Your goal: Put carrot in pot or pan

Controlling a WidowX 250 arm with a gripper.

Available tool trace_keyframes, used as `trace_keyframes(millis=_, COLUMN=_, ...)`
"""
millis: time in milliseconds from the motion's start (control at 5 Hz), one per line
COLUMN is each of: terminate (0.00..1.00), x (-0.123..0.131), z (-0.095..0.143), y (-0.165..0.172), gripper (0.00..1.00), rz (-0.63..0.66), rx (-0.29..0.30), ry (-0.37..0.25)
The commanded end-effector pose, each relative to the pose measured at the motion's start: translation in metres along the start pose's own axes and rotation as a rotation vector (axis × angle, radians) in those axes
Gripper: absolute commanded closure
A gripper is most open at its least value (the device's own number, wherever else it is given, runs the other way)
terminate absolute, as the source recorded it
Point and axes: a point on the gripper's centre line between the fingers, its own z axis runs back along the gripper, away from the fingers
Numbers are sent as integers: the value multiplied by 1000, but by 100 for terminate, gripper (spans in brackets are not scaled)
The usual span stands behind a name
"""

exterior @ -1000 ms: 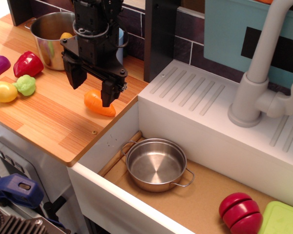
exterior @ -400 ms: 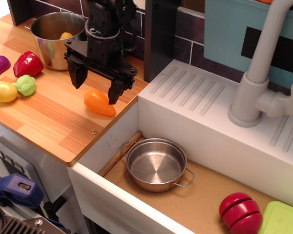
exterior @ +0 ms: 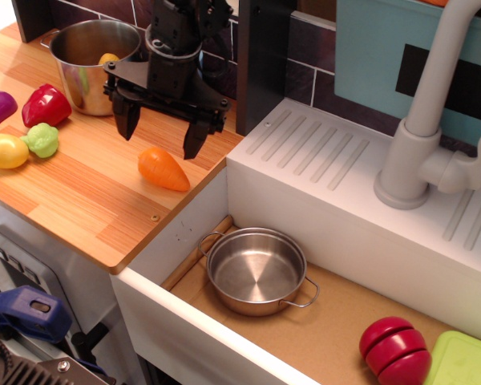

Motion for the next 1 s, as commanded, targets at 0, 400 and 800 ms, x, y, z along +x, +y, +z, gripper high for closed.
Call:
trace_keyframes(millis=0, terminate=0, x=12, z=0, y=0, gripper=0, rz=98, rx=37, ry=-94)
trace_keyframes(millis=400, terminate=0, x=11, z=-16, y=1, gripper=0, rz=106, rx=-1, ry=-70)
trace_keyframes(millis=800, terminate=0, x=-1, z=-27, y=9, gripper=0, rz=134, rx=-3, ry=-77)
